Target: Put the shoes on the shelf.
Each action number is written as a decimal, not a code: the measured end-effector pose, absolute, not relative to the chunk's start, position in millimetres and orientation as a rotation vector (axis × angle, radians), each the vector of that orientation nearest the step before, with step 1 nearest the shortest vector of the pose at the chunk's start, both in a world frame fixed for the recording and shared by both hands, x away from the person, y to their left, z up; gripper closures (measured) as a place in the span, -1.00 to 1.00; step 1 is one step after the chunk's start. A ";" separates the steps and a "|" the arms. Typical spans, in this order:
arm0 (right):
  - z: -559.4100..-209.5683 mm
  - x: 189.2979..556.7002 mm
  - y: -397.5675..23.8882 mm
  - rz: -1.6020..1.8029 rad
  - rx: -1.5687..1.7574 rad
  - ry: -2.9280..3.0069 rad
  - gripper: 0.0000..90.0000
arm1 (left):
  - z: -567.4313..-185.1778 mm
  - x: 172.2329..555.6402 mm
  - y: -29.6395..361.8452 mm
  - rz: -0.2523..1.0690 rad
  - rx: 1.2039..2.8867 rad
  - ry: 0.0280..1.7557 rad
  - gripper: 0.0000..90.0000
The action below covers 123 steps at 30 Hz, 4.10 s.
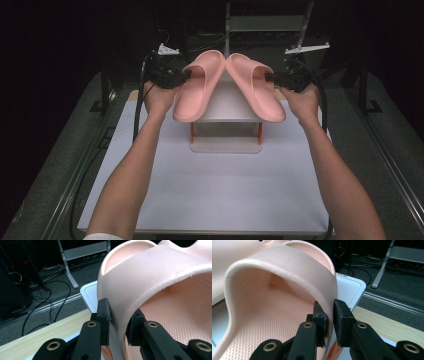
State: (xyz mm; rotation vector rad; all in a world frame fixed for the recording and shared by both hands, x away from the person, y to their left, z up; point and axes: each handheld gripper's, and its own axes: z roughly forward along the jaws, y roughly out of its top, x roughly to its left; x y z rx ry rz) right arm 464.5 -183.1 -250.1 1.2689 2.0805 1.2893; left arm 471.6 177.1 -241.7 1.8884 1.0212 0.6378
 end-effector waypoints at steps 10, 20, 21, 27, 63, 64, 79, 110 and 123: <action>-250.6 466.7 -181.7 1.296 1.310 2.050 0.74 | -245.3 477.9 170.7 0.618 1.873 1.038 0.67; -255.8 471.4 -172.3 1.295 1.326 2.032 0.70 | -248.8 482.8 168.0 0.612 1.876 1.055 0.63; -256.1 471.7 -171.8 1.297 1.330 2.030 0.70 | -248.9 483.0 167.8 0.610 1.874 1.058 0.63; -257.5 472.9 -169.8 1.297 1.345 2.015 0.65 | -252.1 485.7 164.8 0.593 1.875 1.069 0.59; -270.1 474.9 -140.1 1.303 1.391 1.979 0.45 | -263.6 494.0 155.0 0.613 1.927 1.106 0.51; -270.1 474.5 -139.7 1.306 1.398 1.970 0.44 | -263.8 493.7 155.1 0.617 1.928 1.106 0.50; -275.0 472.7 -141.8 1.340 1.422 1.932 0.38 | -265.3 492.6 158.0 0.584 1.915 1.091 0.46; -263.9 447.0 -158.8 1.483 1.317 1.989 0.11 | -253.1 475.0 165.0 0.604 1.879 1.035 -0.09; -267.6 426.2 -170.5 1.540 1.238 2.058 0.02 | -260.6 461.4 177.2 0.578 1.867 1.020 -0.19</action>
